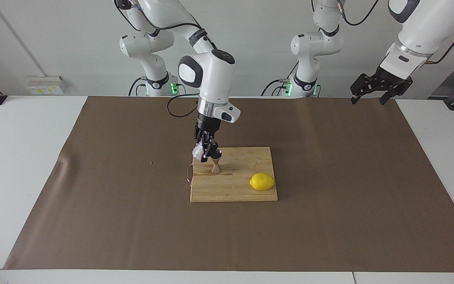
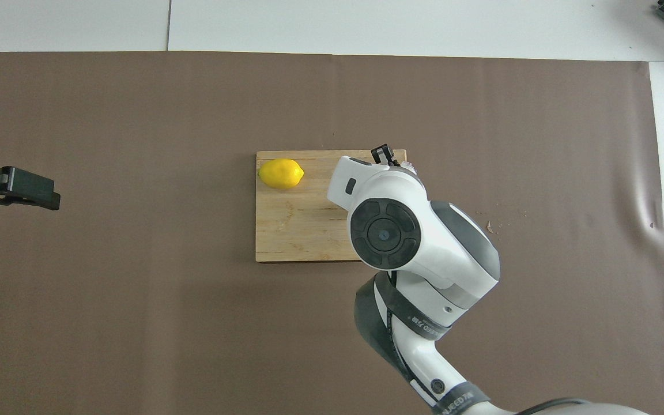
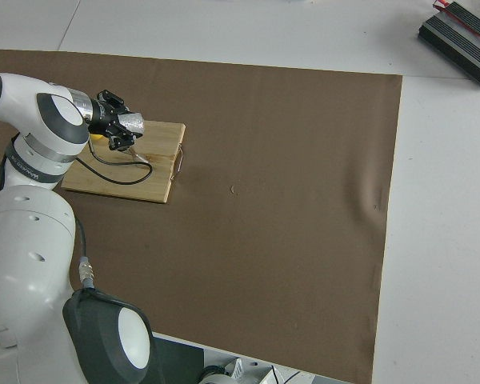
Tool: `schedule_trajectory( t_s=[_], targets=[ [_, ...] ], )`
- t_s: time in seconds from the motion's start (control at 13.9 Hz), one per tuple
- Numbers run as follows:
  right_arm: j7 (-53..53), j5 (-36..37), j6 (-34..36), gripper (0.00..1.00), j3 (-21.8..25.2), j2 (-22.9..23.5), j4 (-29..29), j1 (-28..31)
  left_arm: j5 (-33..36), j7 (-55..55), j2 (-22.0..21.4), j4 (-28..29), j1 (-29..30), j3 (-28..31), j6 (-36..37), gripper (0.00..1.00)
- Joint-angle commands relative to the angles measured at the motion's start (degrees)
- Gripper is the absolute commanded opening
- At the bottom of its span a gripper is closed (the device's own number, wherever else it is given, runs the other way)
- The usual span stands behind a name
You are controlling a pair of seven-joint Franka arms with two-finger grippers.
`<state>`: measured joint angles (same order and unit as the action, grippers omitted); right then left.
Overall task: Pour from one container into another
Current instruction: 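Tilt the clear glass with the right gripper above the metal cup, then carry the clear glass back and lower it onto the table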
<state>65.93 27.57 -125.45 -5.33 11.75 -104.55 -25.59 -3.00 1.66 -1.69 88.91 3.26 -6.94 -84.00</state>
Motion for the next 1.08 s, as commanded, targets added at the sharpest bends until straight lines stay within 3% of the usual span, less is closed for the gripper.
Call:
schedule_trajectory(
  t_s=[0.0,0.43,1.0],
  targets=[
    [2.2,-4.7,0.3,0.38,-0.7,-1.6,-0.5,2.6,-0.5,0.4,-1.2,1.2,-0.1,0.3,0.3,1.0],
    [5.7,-14.1,0.0,0.38,-0.6,-1.5,-0.6,5.7,-0.5,0.4,-1.2,1.2,-0.1,0.3,0.3,1.0],
    [17.6,-36.0,-0.4,0.38,-0.6,-1.8,-6.5,17.8,-0.5,0.4,-1.2,1.2,-0.1,0.3,0.3,1.0]
  ],
)
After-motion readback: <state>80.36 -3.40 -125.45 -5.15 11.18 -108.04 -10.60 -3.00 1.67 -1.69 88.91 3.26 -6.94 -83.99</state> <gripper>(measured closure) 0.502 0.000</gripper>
